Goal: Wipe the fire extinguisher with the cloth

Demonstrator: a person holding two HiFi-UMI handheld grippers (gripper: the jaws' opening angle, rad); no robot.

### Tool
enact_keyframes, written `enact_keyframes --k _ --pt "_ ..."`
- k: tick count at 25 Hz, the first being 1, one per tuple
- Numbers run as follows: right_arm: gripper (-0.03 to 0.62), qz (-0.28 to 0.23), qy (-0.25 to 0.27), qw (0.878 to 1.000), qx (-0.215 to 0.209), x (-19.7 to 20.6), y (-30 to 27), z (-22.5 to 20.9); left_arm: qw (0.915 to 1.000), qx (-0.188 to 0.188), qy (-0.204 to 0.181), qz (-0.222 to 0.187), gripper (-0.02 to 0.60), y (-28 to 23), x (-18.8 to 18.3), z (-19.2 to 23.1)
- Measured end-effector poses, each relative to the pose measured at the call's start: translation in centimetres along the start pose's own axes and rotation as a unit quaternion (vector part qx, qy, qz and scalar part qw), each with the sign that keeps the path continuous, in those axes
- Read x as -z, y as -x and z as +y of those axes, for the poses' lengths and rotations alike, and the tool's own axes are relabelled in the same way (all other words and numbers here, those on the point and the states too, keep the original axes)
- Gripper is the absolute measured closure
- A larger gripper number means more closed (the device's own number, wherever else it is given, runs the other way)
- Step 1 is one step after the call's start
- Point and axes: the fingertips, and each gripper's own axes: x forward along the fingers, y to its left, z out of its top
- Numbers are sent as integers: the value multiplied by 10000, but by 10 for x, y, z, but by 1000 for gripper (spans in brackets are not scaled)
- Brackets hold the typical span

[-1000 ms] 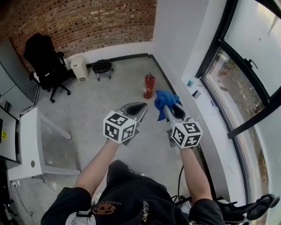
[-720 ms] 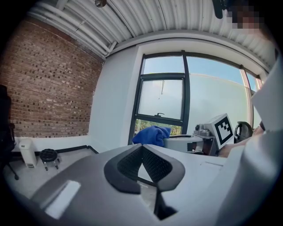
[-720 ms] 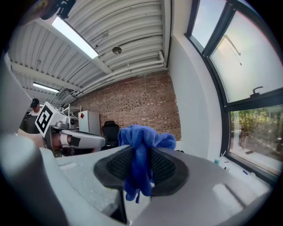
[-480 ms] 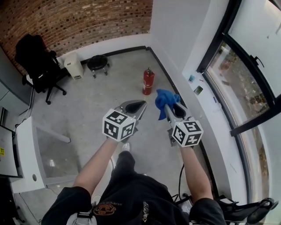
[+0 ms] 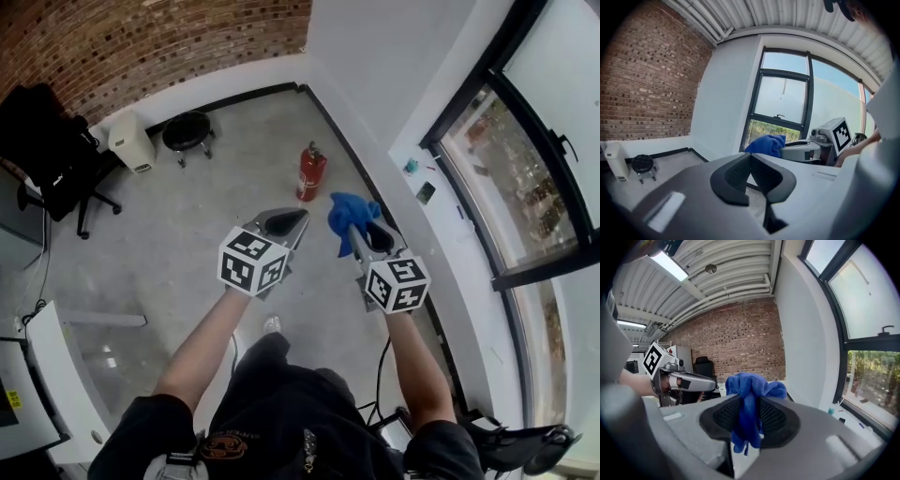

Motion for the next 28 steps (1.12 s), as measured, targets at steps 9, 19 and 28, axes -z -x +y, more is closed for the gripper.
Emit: enact_keyframes --k 9,19,28 --pt "484 375 -8 9991 173 10 -78 -36 9990 117 183 392 576 -62 12 83" --pt "484 568 -150 9983 -27 39 -175 -153 9961 -14 159 872 576 -195 34 140" --pt "485 1053 -125 9937 -358 69 -278 -242 9895 -360 291 1372 575 -305 54 211"
